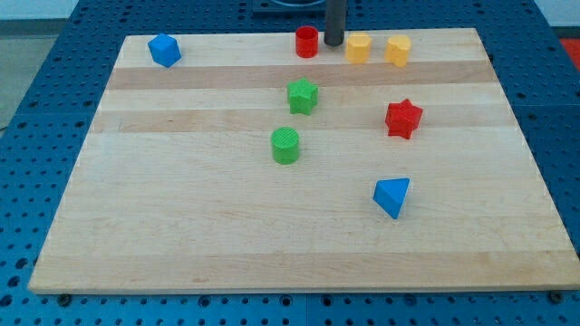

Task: Slide the yellow hexagon to the green star

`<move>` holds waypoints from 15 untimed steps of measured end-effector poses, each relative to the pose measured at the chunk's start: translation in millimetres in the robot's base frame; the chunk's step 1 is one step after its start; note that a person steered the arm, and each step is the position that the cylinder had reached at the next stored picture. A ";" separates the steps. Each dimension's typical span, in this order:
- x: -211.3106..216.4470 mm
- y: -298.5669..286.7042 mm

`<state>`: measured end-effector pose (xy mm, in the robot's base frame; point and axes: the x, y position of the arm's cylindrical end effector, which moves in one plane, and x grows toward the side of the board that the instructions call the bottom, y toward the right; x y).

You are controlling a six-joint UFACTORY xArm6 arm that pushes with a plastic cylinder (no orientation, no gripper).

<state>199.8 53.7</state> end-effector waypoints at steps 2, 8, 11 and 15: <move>1.5 -59.2; 11.8 68.1; 94.6 74.8; 98.8 82.8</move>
<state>298.6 136.5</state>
